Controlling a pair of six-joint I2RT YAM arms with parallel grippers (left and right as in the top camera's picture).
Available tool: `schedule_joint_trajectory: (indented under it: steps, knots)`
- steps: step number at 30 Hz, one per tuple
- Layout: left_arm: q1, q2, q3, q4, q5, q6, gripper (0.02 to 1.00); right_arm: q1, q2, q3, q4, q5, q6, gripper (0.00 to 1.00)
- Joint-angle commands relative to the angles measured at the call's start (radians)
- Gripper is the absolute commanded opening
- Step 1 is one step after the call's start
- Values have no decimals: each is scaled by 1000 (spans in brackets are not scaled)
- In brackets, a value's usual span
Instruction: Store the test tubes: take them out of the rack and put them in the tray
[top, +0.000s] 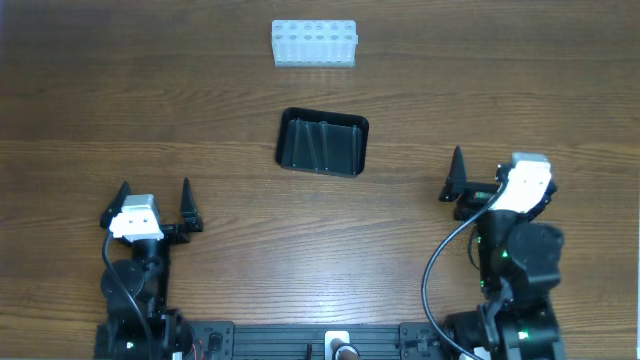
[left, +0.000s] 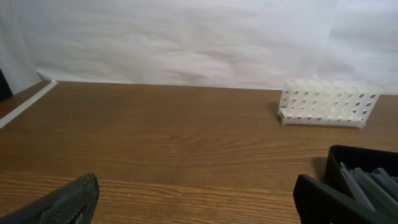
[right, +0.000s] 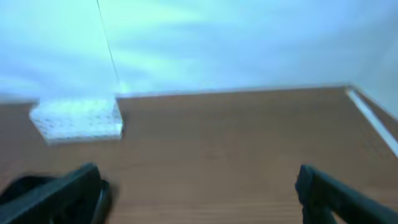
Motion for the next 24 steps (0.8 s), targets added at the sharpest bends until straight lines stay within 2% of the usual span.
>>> schedule_joint_trajectory:
  steps: [1, 7, 10, 13, 22, 24]
  knots:
    - [5, -7, -4, -3, 13, 14, 998, -6, -66, -153, 135, 11, -5, 991]
    - [5, -7, -4, -3, 13, 14, 998, -8, -136, -375, 444, 11, -5, 991]
    - [5, -7, -4, -3, 13, 14, 996, -8, -167, -449, 509, 11, -5, 991]
    - [5, -7, -4, -3, 13, 14, 996, -9, -210, -484, 480, 11, -5, 991]
    - [5, -7, -4, -3, 13, 14, 998, -72, -409, -483, 151, 8, -5, 991]
    - [5, -7, -4, -3, 13, 14, 996, -80, -425, -483, 172, 7, -5, 993]
